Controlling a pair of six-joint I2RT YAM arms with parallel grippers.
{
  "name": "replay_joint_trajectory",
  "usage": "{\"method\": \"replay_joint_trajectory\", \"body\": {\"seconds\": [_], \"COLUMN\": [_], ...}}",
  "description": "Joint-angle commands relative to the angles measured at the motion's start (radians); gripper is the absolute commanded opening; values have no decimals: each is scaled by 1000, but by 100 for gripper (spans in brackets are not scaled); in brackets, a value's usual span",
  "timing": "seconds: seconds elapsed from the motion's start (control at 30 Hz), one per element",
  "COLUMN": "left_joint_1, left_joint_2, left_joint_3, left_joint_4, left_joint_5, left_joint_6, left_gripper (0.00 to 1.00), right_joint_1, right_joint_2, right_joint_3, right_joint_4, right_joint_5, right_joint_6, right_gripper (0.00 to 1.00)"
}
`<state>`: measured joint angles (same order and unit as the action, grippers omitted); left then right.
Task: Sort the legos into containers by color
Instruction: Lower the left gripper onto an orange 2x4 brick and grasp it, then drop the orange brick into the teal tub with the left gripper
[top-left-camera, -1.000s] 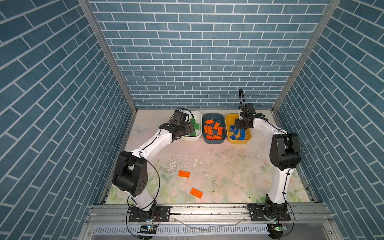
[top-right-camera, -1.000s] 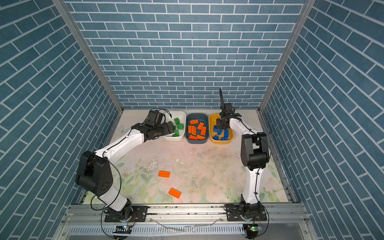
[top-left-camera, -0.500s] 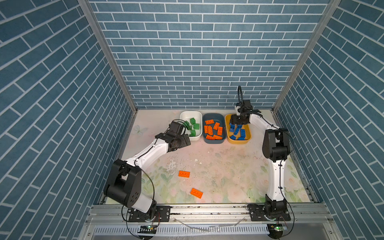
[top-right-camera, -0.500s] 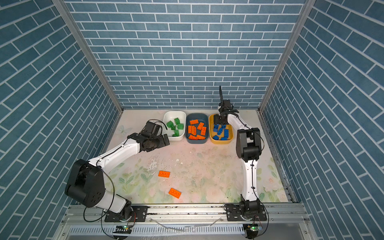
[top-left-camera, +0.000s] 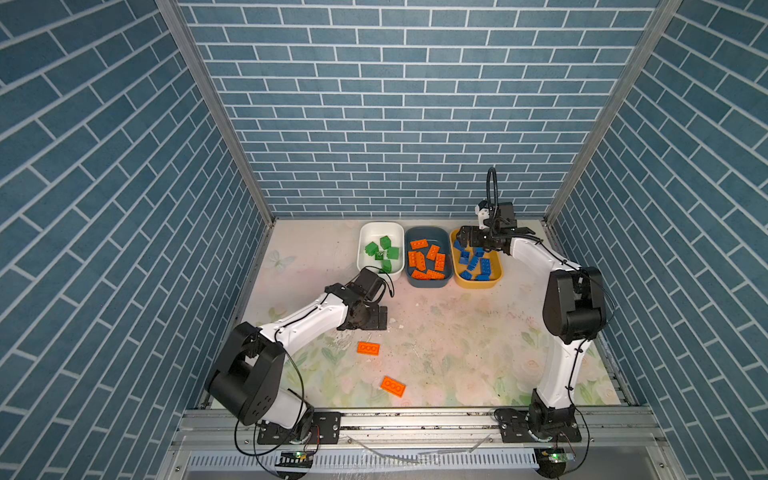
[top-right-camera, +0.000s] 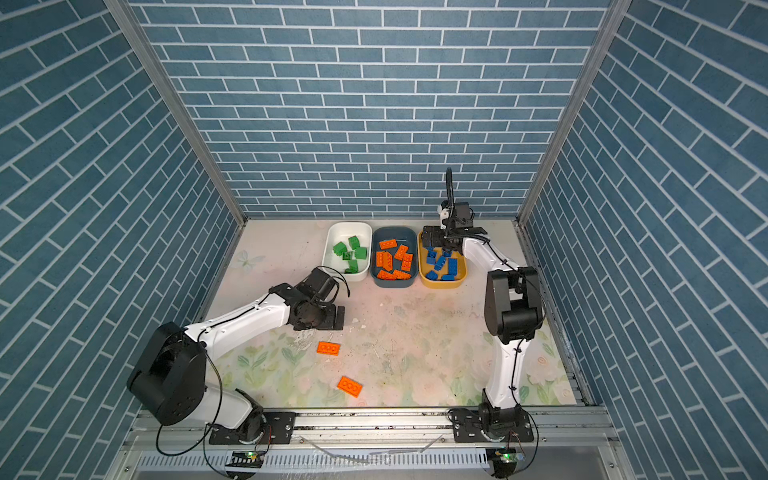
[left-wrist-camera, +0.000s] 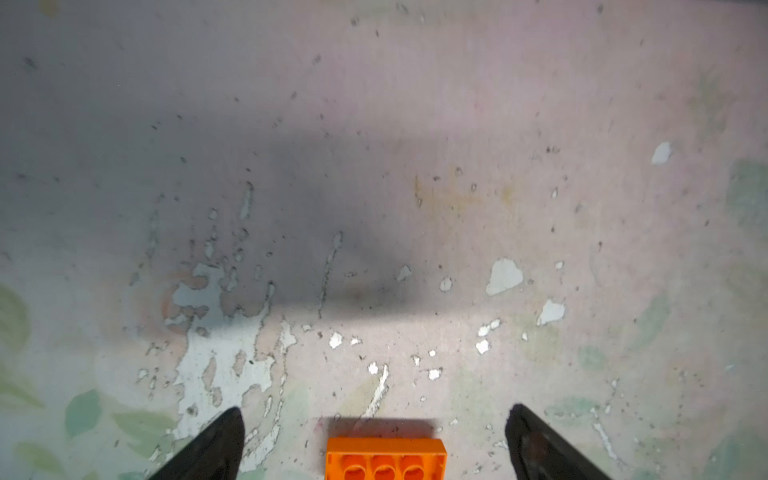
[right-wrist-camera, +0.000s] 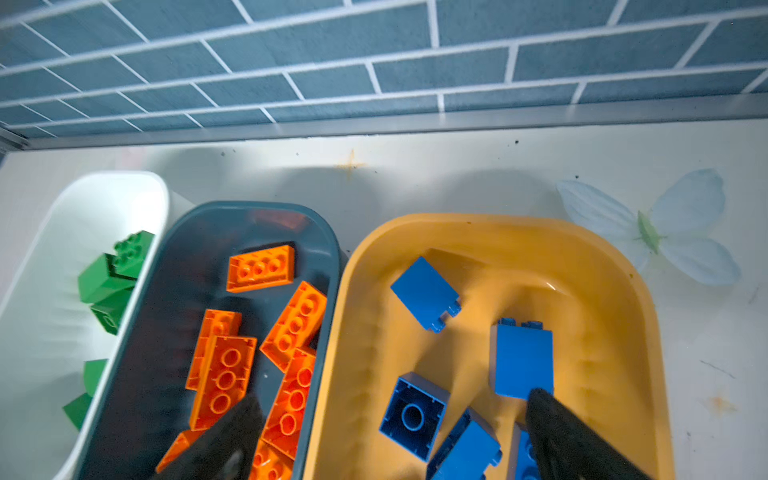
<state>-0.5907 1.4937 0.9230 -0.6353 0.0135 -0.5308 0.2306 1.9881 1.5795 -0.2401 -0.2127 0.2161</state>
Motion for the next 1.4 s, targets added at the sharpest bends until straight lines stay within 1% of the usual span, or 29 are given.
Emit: {"method": "replay_joint_trajectory", "body": {"seconds": [0.0,0.03,0.13,0.23,0.5,0.6,0.77,0.83,0.9,1.03,1.2,1.37], "left_joint_1": [-34,-49,-91,-102,-113,-113,-116,-124,-135,-143,-143,-143], "left_joint_2": [20,22,33,41,28,46,98,120,131,115,101,112], "left_joint_3": [-32,-37,-41,-58,-129,-132,-100,-82,-71,-67,-43,39], "left_joint_4": [-10,-4,-21,-39,-39,-32,-24,-30,-39,-52,-53,-53], "left_joint_5": [43,52,31,27,38,47,31,31,19,2,-6,-25], "left_joint_6": [54,63,67,56,16,18,36,47,54,70,77,74], "left_gripper": [99,99,99,99,95,91,85,78,74,62,60,59], "right_joint_1": [7,9,13,18,30,36,46,50,55,62,67,71], "right_joint_2": [-68,-88,-136,-166,-216,-219,-222,-228,-237,-257,-281,-308], "right_joint_3": [-68,-97,-168,-212,-269,-276,-274,-274,-277,-292,-322,-350], "right_joint_4": [75,94,148,156,138,137,135,130,124,113,112,106], "right_joint_5": [-61,-68,-109,-134,-98,-83,-73,-70,-63,-45,-35,-27], "right_joint_6": [82,100,144,165,169,171,167,158,144,126,112,104], "right_gripper": [99,99,99,99,99,99,99,99,99,99,99,99]}}
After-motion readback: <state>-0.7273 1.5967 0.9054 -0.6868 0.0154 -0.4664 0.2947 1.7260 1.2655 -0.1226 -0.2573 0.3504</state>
